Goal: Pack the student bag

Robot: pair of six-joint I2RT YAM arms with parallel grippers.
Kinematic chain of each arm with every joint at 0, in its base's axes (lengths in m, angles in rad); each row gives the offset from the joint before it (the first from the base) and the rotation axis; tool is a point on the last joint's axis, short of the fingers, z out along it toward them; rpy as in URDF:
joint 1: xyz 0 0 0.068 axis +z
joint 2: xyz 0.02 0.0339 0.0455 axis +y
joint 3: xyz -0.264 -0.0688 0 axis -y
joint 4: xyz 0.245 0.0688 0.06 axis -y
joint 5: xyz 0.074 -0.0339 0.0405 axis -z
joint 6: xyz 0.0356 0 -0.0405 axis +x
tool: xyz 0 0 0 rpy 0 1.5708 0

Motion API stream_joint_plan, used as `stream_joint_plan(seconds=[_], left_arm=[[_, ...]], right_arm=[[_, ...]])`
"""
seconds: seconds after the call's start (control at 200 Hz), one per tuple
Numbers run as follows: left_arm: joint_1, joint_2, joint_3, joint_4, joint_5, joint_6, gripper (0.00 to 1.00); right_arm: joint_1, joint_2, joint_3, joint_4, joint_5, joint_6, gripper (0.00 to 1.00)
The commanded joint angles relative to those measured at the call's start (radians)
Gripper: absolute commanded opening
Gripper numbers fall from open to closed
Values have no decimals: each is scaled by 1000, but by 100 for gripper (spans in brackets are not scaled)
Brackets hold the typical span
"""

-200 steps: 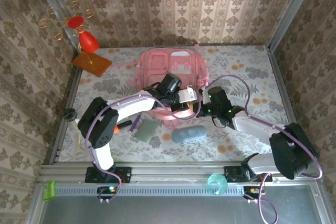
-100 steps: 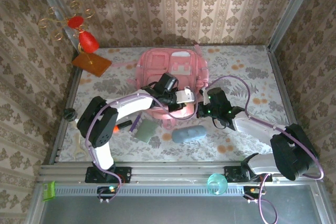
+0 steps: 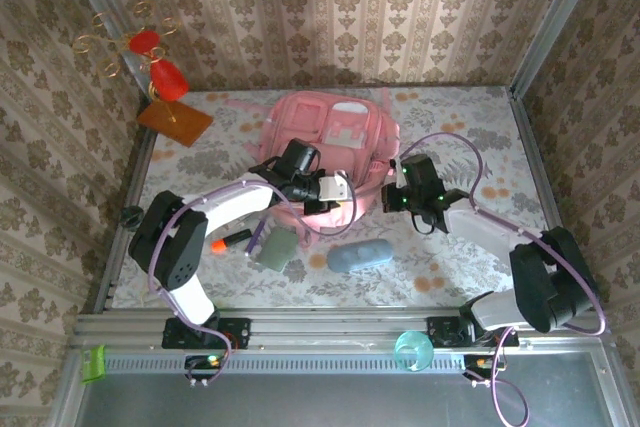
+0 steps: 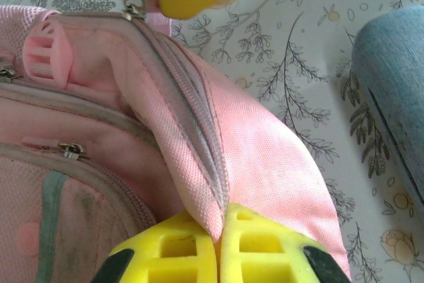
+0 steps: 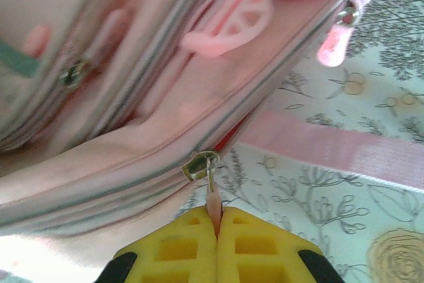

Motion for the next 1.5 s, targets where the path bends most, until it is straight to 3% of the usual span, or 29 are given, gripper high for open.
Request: stream_joint_plan(seconds=[0.0, 0.285, 0.56, 0.72, 0.83, 0.88, 0.975, 1.215, 1.35, 1.495], left_arm=[[27, -46, -24, -25, 18, 87, 0], [27, -51, -26, -15, 52, 128, 0], [41, -77, -46, -4, 92, 151, 0], [43, -80, -49, 13, 100, 138, 0], [30, -60, -40, 92, 86, 62, 0], [15, -40, -18, 119, 83, 25, 0], [-24, 21, 40, 133, 82, -28, 0], [-82, 120, 65, 107, 76, 0, 0], [-80, 133, 45, 79, 47, 17, 5], [-58, 104, 9, 79, 27, 33, 5]], right_arm=[[-76, 39, 41, -86, 141, -6, 0], [-199, 152, 165, -149, 85, 4, 0], [-335, 249, 266, -175, -77, 70, 0], [-357, 290, 325, -199, -127, 69, 0], [-355, 293, 332, -193, -232, 51, 0], [-352, 284, 331, -197, -271, 42, 11], [-344, 241, 321, -234, -277, 36, 24], [-320, 21, 236, -275, -136, -5, 39], [-240, 70, 297, -268, -123, -78, 51], [-211, 188, 389, -180, -100, -38, 53]])
